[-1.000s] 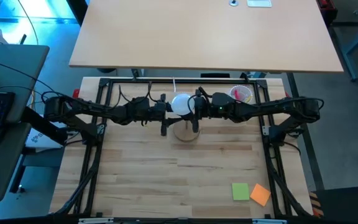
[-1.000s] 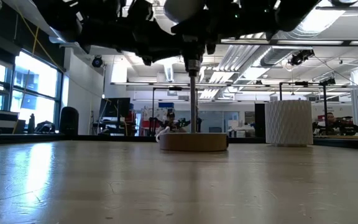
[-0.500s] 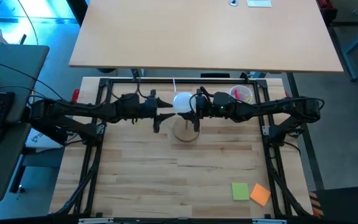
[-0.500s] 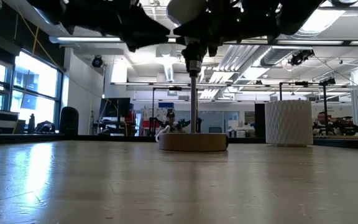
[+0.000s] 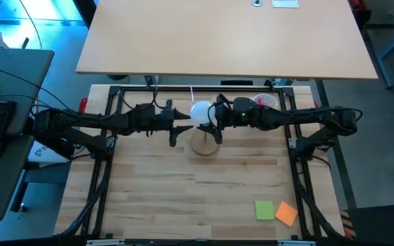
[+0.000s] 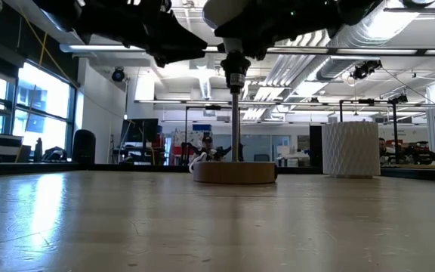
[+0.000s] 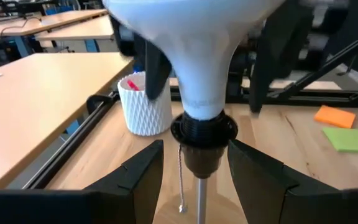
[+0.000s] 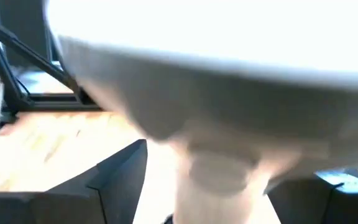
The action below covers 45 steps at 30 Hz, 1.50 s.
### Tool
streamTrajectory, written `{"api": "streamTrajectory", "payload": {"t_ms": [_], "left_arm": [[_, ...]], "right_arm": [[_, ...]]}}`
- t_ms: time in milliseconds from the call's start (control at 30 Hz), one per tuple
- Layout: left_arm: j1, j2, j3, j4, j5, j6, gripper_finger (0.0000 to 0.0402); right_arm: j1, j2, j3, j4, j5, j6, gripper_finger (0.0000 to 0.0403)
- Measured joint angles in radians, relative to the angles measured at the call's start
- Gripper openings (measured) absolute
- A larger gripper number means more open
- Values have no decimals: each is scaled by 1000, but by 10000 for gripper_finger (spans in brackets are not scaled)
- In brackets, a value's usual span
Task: Screw lightbulb
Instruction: Insert the white lightbulb into the desk lamp
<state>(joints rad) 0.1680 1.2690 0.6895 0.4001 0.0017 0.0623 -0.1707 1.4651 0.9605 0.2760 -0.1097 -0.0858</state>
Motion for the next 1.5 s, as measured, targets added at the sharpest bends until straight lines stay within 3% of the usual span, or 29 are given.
{"api": "streamTrajectory", "payload": {"t_ms": [233,467,700,833,1000,1200,1367,1500], "left_arm": [[-1,0,1,-20,-4,1,174],[-1,0,1,-41,-42,1,174],[-1,-1,1,-60,-93,-5,174],[0,-1,1,-72,-127,-8,174],[-1,-2,1,-65,-128,2,174],[-29,-49,1,-130,-162,18,174],[-38,-148,1,-163,-237,29,174],[-40,-159,2,-28,-171,53,174]], "right_arm": [[10,-99,7,-171,124,-30,291],[10,-185,9,-336,146,4,291],[67,-218,9,-554,368,81,291],[89,-215,2,-610,399,116,291],[93,-214,-191,-380,385,139,291],[21,-214,-449,159,155,209,291],[5,-214,-462,406,99,118,291],[-3,-215,-368,360,14,133,291]]}}
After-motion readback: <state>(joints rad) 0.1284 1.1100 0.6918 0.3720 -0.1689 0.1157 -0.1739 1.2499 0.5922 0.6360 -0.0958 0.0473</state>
